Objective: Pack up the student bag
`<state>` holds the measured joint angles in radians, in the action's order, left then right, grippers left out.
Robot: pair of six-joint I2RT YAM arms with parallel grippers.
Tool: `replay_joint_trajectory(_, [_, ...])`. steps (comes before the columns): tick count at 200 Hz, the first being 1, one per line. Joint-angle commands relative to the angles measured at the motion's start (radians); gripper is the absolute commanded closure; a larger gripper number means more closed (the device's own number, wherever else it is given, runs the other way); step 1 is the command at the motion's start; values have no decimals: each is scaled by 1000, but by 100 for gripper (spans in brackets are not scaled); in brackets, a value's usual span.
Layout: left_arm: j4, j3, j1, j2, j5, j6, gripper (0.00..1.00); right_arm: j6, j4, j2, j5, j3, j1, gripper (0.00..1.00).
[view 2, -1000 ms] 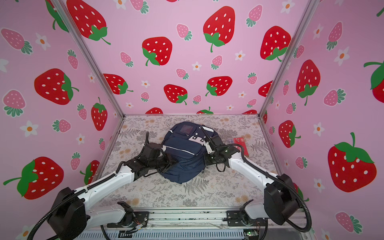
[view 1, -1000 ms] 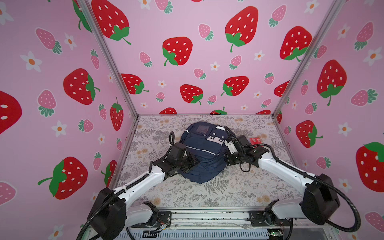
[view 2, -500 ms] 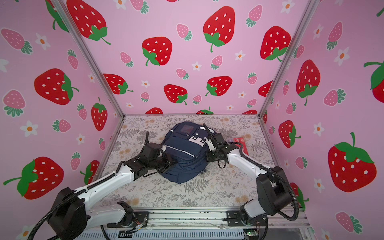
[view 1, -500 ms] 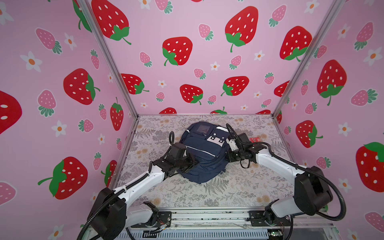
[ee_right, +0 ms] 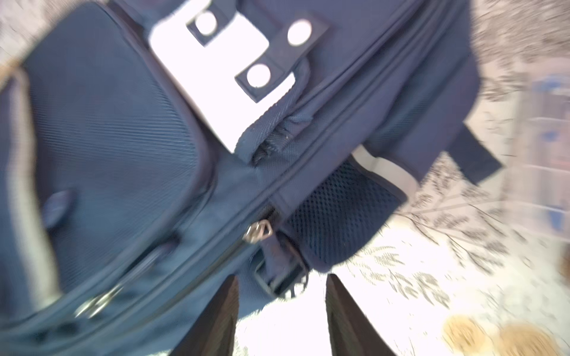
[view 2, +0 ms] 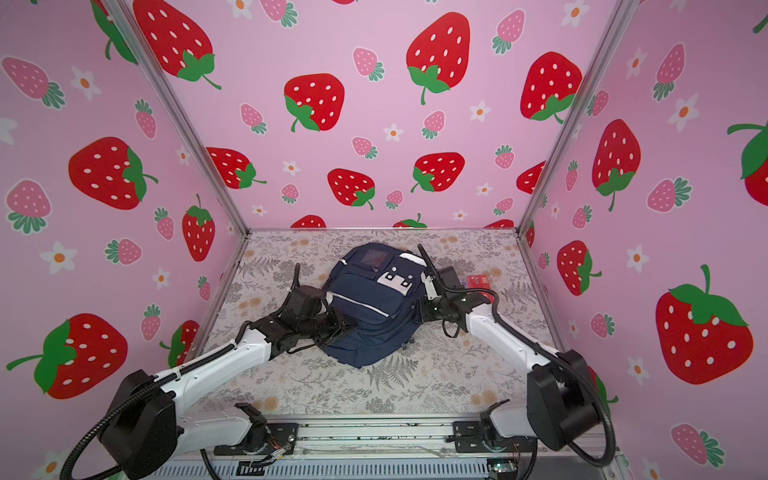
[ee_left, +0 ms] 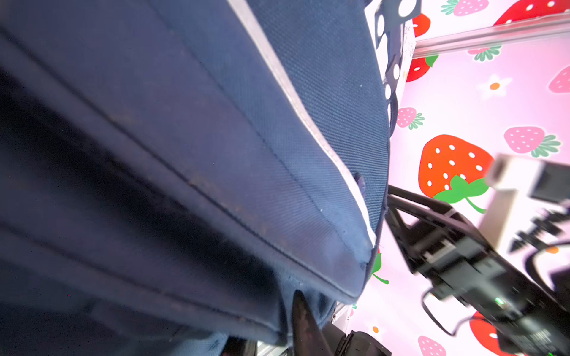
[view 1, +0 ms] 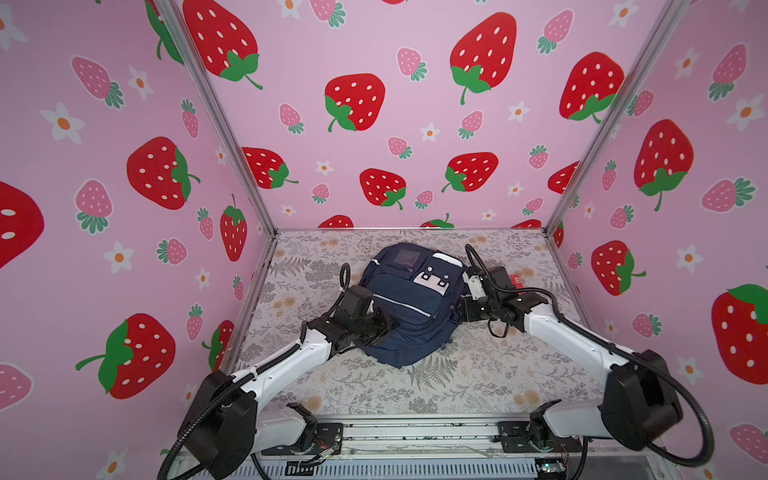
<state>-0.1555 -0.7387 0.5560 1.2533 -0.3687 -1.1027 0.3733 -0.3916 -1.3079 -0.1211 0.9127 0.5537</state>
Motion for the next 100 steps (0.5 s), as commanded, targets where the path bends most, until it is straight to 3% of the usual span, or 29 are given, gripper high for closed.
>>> replay_joint_trajectory(1, [8, -20, -7, 5, 3, 8, 71, 44, -19, 135, 40, -35, -3, 51])
replay_joint_trajectory(56, [-66, -55, -8, -35, 18, 47, 58, 143, -25, 319, 48, -140, 1, 50])
replay_joint_trajectory(98, [-261, -148, -71, -108, 88, 224, 40, 231, 167, 389, -30, -216, 46, 49])
replay_joint_trajectory(100, [-265, -152, -76, -106, 85, 233, 39, 234, 184, 389, -35, -224, 48, 46])
